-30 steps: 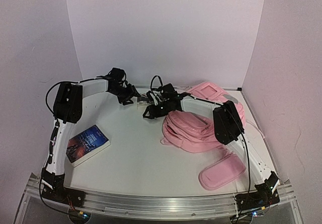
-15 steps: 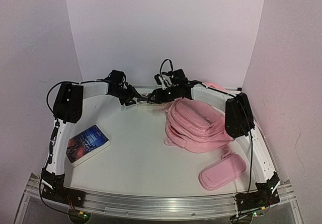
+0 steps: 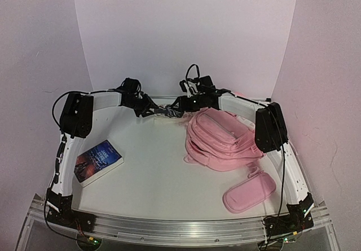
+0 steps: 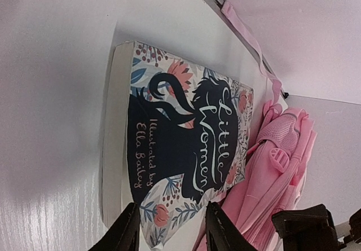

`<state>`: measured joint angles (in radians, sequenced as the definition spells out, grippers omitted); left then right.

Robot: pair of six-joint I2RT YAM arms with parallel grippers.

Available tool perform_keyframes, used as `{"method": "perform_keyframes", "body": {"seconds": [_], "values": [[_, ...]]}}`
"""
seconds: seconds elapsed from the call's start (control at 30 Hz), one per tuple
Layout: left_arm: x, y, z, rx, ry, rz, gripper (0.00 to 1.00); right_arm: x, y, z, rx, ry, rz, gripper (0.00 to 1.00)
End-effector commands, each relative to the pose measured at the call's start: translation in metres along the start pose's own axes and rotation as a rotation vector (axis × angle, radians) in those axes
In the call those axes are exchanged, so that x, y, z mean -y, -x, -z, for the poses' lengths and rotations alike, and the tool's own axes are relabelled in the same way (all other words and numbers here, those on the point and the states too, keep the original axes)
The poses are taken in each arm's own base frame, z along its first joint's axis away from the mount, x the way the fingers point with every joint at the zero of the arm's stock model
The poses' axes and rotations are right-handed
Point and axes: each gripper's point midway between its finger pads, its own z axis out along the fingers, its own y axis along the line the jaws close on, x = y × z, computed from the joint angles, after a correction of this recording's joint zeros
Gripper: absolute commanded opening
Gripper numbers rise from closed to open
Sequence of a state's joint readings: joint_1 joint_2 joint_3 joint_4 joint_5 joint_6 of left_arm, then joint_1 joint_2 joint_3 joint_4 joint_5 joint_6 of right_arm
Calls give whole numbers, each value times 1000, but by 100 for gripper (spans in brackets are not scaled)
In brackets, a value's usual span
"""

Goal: Pack the student bag
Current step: Move the book to the center of the board.

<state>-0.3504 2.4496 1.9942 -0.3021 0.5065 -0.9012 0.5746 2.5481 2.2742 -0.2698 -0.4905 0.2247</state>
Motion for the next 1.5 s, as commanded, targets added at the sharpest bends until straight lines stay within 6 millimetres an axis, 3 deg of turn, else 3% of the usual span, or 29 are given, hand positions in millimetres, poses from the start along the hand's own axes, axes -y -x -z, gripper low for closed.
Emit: {"method": "perform_keyframes", "body": {"seconds": [0.0, 0.37, 0.53, 1.17, 1.47], "values": [[24, 4, -2, 12, -85, -9, 41, -16, 35, 24, 84, 19, 22, 57], [4, -2, -6, 27, -62, 93, 43, -10, 32, 26, 73, 21, 16, 59], [5, -1, -4, 34, -63, 90, 43, -8, 30, 24, 72, 16, 16, 60], [45, 4, 9, 53, -115, -14, 38, -7, 27, 21, 65, 23, 7, 61], [60, 6, 14, 67, -171, -40, 31, -7, 26, 21, 62, 24, -1, 61]]}}
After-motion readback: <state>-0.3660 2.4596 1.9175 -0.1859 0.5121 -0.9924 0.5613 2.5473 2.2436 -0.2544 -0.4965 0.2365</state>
